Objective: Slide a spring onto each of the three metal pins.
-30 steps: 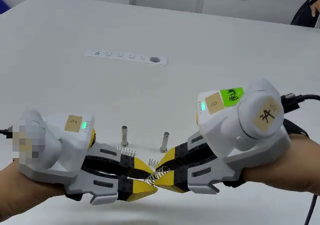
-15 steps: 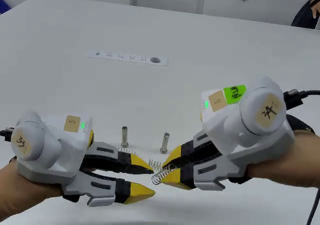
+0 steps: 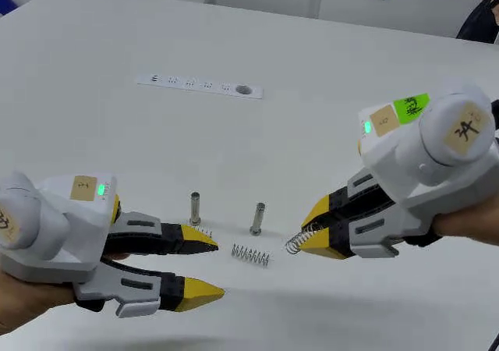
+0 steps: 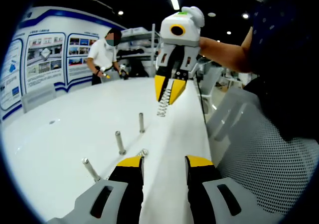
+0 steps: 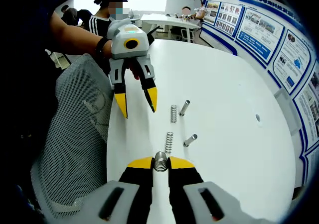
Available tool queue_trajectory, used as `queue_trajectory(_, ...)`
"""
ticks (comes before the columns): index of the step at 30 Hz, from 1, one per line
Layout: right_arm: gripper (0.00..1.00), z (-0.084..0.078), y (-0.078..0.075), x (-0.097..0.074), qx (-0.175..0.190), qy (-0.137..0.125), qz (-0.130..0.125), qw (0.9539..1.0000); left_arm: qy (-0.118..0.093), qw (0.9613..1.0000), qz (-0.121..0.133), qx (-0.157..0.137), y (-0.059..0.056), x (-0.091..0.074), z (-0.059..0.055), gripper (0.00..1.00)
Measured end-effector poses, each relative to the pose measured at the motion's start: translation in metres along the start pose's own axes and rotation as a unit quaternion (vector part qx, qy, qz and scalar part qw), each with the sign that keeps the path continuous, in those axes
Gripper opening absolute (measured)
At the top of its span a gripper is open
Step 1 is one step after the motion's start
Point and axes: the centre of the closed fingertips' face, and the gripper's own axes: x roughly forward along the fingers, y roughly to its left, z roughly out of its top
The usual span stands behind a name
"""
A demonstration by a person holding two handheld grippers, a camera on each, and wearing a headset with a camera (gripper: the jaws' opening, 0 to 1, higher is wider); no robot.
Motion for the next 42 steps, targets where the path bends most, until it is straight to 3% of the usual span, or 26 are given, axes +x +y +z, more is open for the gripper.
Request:
queue_trajectory(12, 0.12, -0.025, -0.036, -0.022, 0.010, 0.045, -0.030, 0.9985, -0.009, 0.9989, 0.041, -0.022, 0.010, -0.016, -0.007, 0.40)
queue_trajectory(24, 0.12, -0.042, -0.061, -0.017, 0.009, 0.089, -0.028, 0.9956, -0.009, 0.9980, 0.054, -0.031, 0.010, -0.019, -0.010, 0.42)
queue_trajectory(29, 0.12, -0.050, -0.066, -0.008, 0.011, 0.108, -0.017, 0.9939, -0.010, 0.9978, 0.056, -0.033, 0.010, -0.020, -0.012, 0.42)
queue_trajectory(42, 0.12, -0.057, -0.065, 0.005, 0.010, 0.129, 0.004, 0.9915, -0.008, 0.9973, 0.061, -0.040, 0.011, -0.024, -0.016, 0.43)
